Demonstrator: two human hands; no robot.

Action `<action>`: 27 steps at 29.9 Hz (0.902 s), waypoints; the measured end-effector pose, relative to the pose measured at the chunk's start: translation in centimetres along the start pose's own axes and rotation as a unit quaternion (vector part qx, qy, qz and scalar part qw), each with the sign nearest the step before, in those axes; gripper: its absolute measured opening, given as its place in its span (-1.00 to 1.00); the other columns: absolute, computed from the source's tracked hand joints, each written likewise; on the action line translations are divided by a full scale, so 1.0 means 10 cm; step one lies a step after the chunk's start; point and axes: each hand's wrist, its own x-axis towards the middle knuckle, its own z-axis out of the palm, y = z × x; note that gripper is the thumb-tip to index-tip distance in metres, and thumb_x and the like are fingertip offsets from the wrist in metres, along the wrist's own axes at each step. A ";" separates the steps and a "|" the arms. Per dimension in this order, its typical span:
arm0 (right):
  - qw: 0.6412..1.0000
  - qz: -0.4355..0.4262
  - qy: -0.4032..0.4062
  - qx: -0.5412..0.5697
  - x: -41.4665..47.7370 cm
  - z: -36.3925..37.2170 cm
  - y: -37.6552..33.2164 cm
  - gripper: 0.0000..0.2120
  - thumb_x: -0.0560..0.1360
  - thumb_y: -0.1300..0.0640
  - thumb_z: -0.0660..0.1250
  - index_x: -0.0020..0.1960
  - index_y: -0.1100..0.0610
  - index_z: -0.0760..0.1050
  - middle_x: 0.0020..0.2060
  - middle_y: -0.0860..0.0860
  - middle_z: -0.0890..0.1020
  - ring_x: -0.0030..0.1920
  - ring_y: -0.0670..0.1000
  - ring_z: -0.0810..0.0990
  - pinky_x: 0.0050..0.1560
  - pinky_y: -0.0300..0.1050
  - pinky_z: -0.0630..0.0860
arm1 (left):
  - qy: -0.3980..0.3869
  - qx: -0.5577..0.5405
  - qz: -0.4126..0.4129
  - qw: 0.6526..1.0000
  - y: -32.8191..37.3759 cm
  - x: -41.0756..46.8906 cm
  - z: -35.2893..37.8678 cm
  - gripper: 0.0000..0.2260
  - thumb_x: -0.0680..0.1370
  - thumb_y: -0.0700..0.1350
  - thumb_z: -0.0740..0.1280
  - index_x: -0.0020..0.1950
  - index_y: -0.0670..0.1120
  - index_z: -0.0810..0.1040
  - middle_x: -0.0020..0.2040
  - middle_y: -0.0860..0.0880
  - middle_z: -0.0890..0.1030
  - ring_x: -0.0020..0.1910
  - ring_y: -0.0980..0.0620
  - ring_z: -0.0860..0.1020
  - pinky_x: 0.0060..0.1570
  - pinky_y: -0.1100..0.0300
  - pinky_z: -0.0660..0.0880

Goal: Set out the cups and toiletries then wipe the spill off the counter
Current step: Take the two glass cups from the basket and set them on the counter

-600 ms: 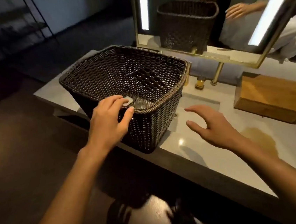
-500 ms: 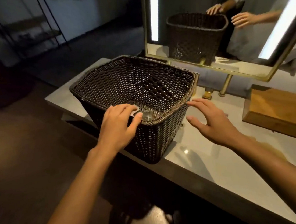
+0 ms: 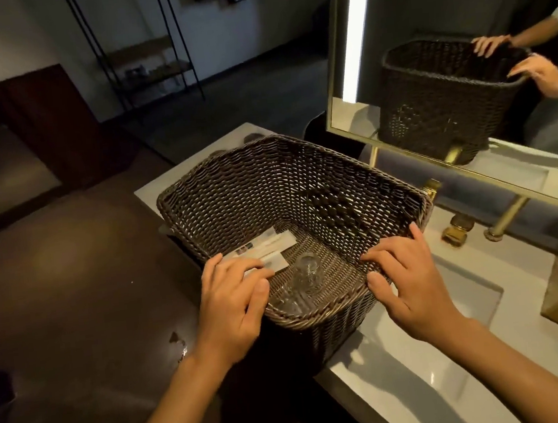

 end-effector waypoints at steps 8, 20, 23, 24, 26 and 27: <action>0.993 -0.100 -0.052 0.018 0.07 -0.09 0.15 -0.53 0.66 -0.14 0.10 0.10 0.13 0.68 -0.02 -0.03 0.65 0.01 0.01 0.57 0.31 -0.01 0.29 | -0.040 0.013 -0.043 0.998 0.18 0.05 -0.09 -0.62 0.66 -0.01 0.12 0.07 -0.06 0.73 0.13 0.06 0.65 0.21 0.09 0.51 0.48 -0.07 0.16; 0.883 -0.118 -0.451 0.057 1.21 0.09 0.10 -0.62 0.61 -0.29 0.15 0.16 -0.06 0.56 -0.27 -0.18 0.56 -0.28 -0.28 0.54 -0.25 -0.37 0.43 | -0.483 0.164 -0.093 0.855 0.36 0.84 -0.09 -0.55 0.56 0.34 0.09 0.32 0.20 0.52 0.22 0.11 0.63 0.29 0.00 0.52 0.41 -0.09 0.34; 0.849 -0.111 -0.516 0.021 1.47 0.58 0.13 -0.64 0.61 -0.10 0.31 0.31 0.07 0.53 0.02 -0.02 0.69 -0.11 -0.19 0.59 0.03 -0.20 0.55 | -0.556 0.168 -0.019 0.814 0.36 1.03 0.30 -0.62 0.60 0.16 0.30 0.36 0.05 0.51 0.18 -0.06 0.62 0.19 -0.12 0.57 0.14 -0.05 0.55; 0.838 -0.105 -0.536 -0.013 1.49 0.70 0.17 -0.61 0.60 -0.06 0.34 0.37 0.08 0.49 0.14 0.05 0.67 0.02 -0.05 0.62 0.16 -0.07 0.55 | -0.585 0.179 -0.001 0.791 0.37 1.05 0.42 -0.62 0.60 0.11 0.33 0.36 0.00 0.51 0.19 -0.09 0.61 0.18 -0.14 0.57 0.12 -0.05 0.57; 0.821 -0.107 -0.559 -0.053 1.49 0.89 0.24 -0.53 0.56 0.02 0.40 0.43 0.07 0.44 0.25 0.09 0.62 0.20 0.08 0.60 0.28 0.02 0.52 | -0.643 0.199 0.032 0.739 0.36 1.06 0.64 -0.66 0.57 0.01 0.38 0.31 -0.08 0.54 0.16 -0.14 0.61 0.14 -0.17 0.59 0.07 -0.05 0.59; 0.815 -0.112 -0.566 -0.058 1.50 0.97 0.26 -0.49 0.54 0.05 0.42 0.46 0.06 0.42 0.27 0.10 0.60 0.24 0.11 0.58 0.31 0.03 0.51 | -0.666 0.212 0.051 0.713 0.35 1.06 0.72 -0.68 0.55 -0.04 0.40 0.28 -0.10 0.55 0.15 -0.15 0.61 0.11 -0.18 0.60 0.02 -0.04 0.60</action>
